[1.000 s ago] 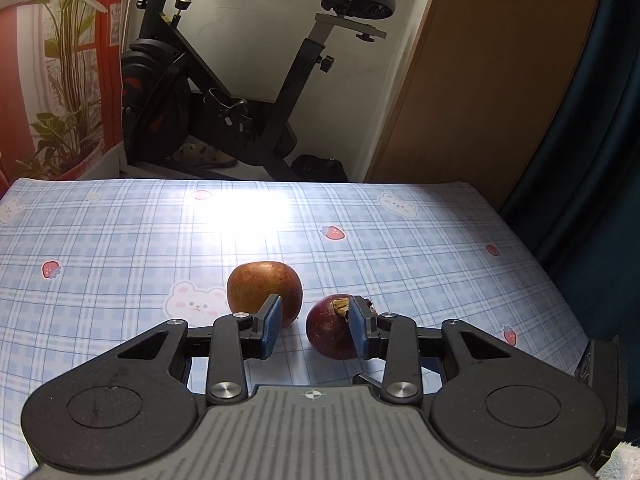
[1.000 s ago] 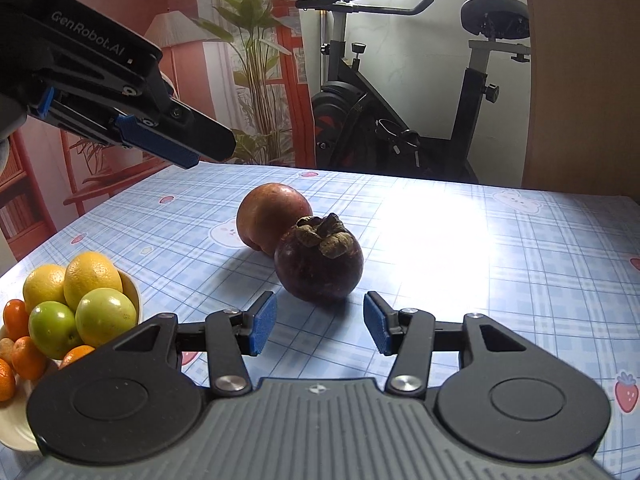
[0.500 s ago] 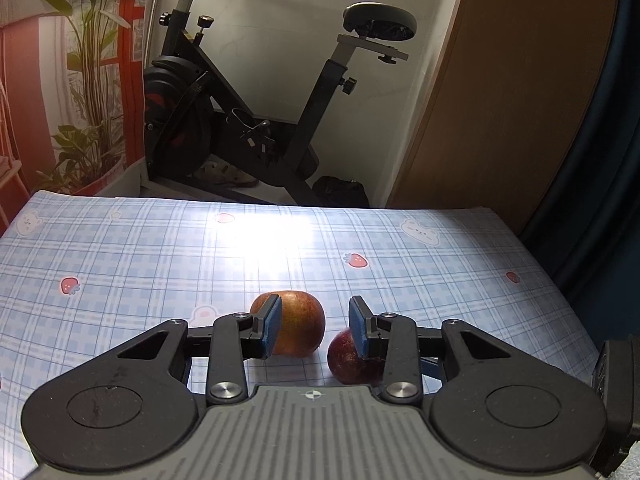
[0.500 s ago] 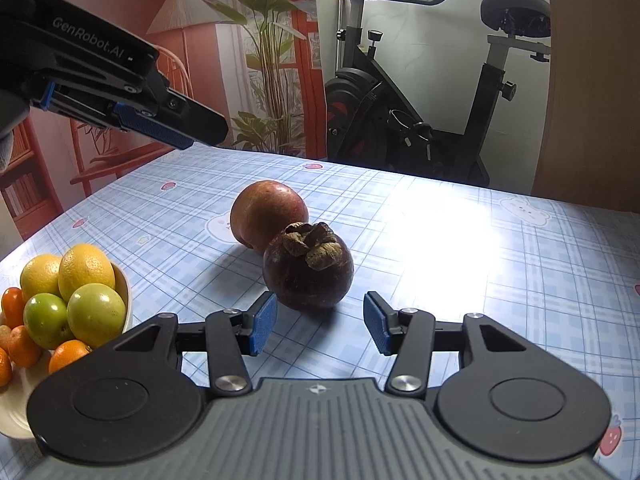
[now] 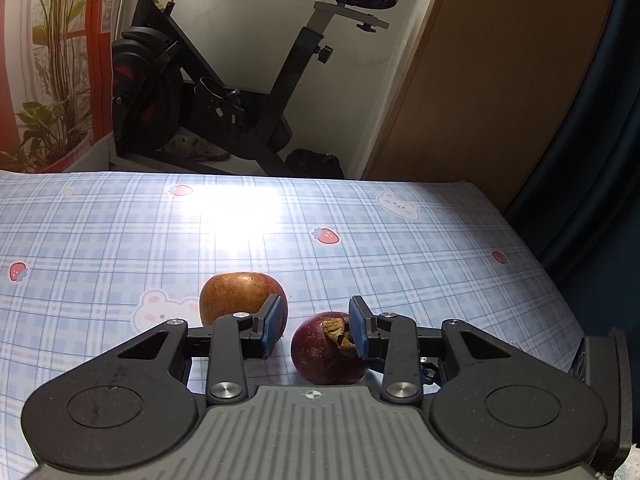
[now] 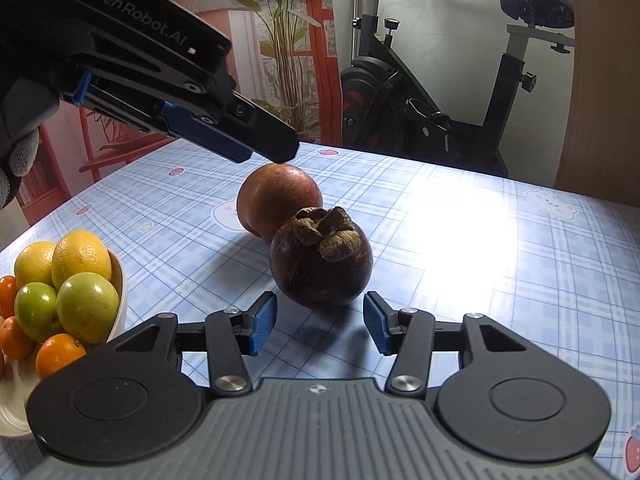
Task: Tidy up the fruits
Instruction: 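Move the left tool to the brown apple while the right tool moves to the mangosteen, then close both tools together on the dark purple mangosteen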
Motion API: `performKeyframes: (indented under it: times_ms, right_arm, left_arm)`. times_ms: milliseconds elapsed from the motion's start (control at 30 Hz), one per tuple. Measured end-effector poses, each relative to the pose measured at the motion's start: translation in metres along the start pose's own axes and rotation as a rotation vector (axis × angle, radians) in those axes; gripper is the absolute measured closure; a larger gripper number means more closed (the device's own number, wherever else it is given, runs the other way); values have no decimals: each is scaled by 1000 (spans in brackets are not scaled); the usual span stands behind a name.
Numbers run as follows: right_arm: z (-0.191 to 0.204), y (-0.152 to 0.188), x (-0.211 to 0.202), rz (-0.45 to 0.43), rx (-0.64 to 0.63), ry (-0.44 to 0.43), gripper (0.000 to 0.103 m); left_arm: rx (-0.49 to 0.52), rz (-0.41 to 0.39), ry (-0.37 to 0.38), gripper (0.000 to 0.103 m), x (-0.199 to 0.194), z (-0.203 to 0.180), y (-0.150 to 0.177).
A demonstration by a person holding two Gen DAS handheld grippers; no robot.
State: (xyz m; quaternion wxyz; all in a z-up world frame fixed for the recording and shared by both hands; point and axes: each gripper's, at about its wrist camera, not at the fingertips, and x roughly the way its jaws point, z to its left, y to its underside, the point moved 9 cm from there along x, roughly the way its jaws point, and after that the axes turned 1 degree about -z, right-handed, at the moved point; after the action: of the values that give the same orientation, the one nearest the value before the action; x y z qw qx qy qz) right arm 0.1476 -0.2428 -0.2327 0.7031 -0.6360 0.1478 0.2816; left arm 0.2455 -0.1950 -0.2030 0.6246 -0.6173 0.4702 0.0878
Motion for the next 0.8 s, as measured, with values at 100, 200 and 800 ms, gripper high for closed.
performKeyframes:
  times_ms: [100,200,800]
  right_arm:
    - [-2,-2,3,-1,14,-1,50]
    - [-6,-2,7,11,45,-8,41]
    - [-12,-5,10,5,99,-21,43]
  left_arm:
    - [-15,25,24,65,11,0,4]
    - [-18,54,44,64,23,-1,7]
    - [-86,107,124,65,47,5,12]
